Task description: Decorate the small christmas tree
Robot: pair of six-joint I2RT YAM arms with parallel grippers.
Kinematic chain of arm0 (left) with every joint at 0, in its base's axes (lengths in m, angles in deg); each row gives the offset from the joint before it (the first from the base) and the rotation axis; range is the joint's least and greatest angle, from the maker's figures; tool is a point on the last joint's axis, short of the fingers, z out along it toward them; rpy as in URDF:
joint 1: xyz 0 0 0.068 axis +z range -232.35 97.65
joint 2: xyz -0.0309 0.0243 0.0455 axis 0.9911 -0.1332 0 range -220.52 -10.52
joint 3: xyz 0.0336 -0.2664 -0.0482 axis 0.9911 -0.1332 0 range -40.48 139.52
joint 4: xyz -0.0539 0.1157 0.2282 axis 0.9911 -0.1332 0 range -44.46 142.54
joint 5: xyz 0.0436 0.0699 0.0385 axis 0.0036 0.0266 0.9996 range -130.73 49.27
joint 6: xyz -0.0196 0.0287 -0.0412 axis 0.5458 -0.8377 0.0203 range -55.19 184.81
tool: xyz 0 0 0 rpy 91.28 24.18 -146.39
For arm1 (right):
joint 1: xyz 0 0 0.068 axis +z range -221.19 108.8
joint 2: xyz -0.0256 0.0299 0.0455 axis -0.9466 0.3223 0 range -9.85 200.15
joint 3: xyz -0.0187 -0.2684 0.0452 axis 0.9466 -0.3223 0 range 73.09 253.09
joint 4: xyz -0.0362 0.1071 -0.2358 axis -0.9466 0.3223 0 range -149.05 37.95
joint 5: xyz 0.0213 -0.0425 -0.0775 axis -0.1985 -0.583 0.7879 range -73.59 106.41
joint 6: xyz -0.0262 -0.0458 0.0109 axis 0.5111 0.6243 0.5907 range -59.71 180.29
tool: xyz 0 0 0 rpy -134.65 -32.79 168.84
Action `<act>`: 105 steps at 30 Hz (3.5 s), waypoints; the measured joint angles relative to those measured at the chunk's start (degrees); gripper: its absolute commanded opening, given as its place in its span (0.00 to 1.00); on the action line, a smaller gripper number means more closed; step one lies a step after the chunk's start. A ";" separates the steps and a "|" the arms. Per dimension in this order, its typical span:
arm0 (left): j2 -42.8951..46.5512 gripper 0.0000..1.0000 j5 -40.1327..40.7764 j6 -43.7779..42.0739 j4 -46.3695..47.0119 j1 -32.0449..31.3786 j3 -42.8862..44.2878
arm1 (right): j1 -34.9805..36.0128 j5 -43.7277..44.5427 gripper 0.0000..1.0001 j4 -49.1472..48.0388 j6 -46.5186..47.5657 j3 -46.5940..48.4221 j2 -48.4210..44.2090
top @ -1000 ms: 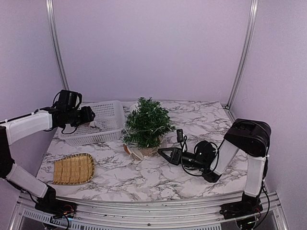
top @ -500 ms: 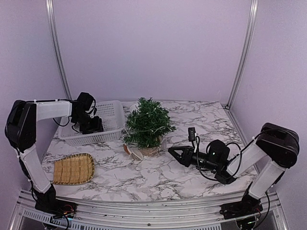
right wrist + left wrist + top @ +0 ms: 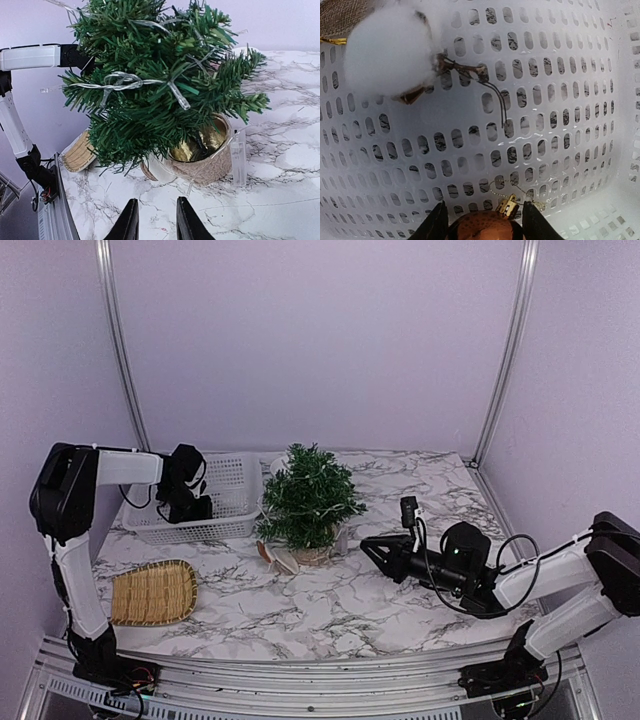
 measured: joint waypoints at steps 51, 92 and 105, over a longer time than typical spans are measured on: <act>41.48 0.35 -12.94 -0.13 35.80 -41.20 -23.61 | 10.36 -11.10 0.44 23.28 16.87 15.63 -8.04; 36.68 0.31 -15.52 -8.94 45.46 -46.38 -24.52 | 10.73 -18.86 0.00 16.28 15.17 12.79 -12.74; 35.63 0.31 -8.55 -9.42 45.57 -46.38 -24.81 | 10.73 -9.46 0.00 21.99 17.29 12.79 -10.40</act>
